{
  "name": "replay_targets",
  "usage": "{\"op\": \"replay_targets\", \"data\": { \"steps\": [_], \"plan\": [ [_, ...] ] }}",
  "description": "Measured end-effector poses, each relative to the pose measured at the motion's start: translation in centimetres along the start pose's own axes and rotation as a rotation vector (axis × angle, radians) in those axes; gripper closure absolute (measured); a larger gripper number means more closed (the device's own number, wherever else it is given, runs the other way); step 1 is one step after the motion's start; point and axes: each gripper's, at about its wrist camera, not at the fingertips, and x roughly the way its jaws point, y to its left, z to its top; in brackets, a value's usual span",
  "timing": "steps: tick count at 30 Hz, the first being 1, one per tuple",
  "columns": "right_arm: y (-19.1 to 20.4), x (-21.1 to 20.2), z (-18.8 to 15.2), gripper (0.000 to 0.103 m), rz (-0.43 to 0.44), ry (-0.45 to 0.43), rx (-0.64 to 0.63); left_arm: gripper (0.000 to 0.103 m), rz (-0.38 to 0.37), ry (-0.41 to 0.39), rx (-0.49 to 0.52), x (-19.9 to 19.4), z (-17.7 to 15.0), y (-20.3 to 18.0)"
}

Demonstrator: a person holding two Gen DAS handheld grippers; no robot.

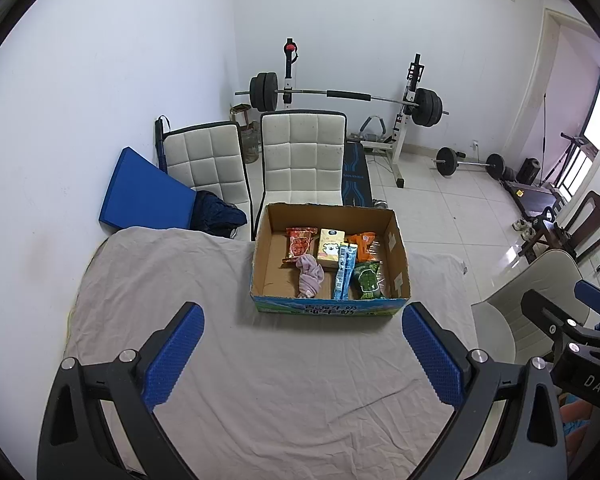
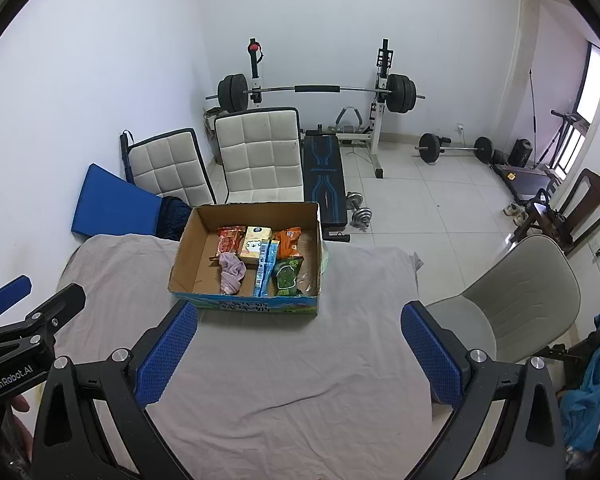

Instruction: Organize soft objects

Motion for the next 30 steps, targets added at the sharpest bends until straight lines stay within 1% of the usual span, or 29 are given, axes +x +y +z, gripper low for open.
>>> {"op": "replay_targets", "data": {
  "steps": [30],
  "plan": [
    [0.17, -0.11, -0.46, 0.0, -0.001, -0.003, -0.004, 0.001, -0.002, 0.002, -0.008, -0.06, -0.53, -0.08]
  ]
}}
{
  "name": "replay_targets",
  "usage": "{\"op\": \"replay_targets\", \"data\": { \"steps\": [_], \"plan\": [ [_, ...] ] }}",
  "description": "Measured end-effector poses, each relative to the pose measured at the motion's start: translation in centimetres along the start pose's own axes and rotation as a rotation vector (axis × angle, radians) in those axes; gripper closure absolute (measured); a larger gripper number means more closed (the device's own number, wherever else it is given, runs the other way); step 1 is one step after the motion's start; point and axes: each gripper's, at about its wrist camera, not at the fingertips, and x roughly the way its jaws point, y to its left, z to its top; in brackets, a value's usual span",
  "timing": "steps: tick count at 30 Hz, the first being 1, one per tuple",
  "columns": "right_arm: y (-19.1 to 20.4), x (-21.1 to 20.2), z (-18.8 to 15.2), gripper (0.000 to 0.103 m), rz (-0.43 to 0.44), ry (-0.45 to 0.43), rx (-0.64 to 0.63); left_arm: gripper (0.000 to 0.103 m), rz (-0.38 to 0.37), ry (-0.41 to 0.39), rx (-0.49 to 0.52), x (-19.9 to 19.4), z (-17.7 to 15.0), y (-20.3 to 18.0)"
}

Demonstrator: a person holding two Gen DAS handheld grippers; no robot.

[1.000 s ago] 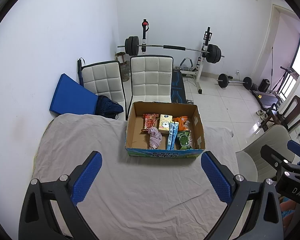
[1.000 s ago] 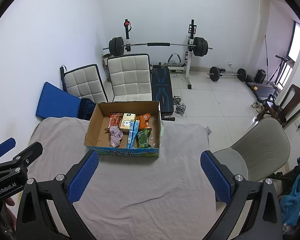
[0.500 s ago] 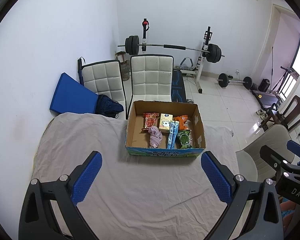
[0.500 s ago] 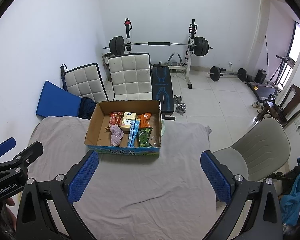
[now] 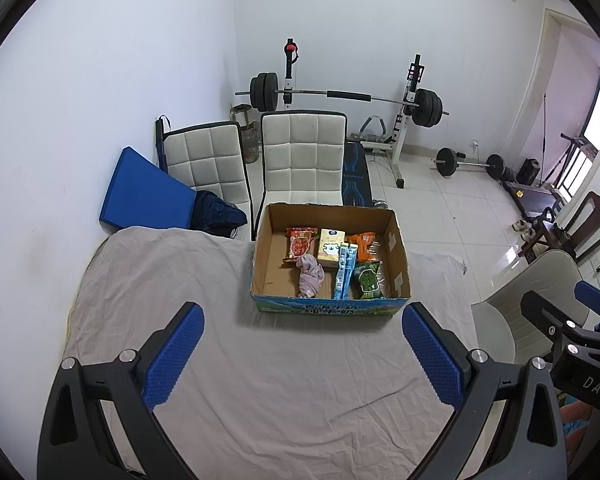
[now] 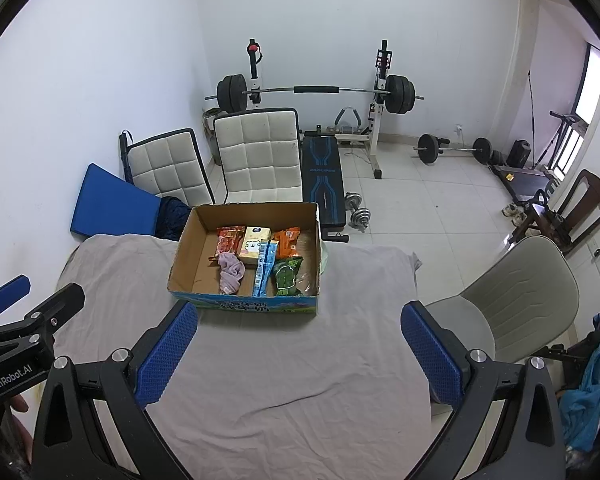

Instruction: Organize soft objects

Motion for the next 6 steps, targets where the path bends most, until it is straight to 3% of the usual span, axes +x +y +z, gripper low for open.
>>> {"op": "replay_targets", "data": {
  "steps": [6],
  "plan": [
    [0.02, -0.13, 0.17, 0.0, -0.007, -0.005, -0.002, 0.001, -0.003, -0.013, -0.005, -0.44, 0.03, 0.25]
  ]
}}
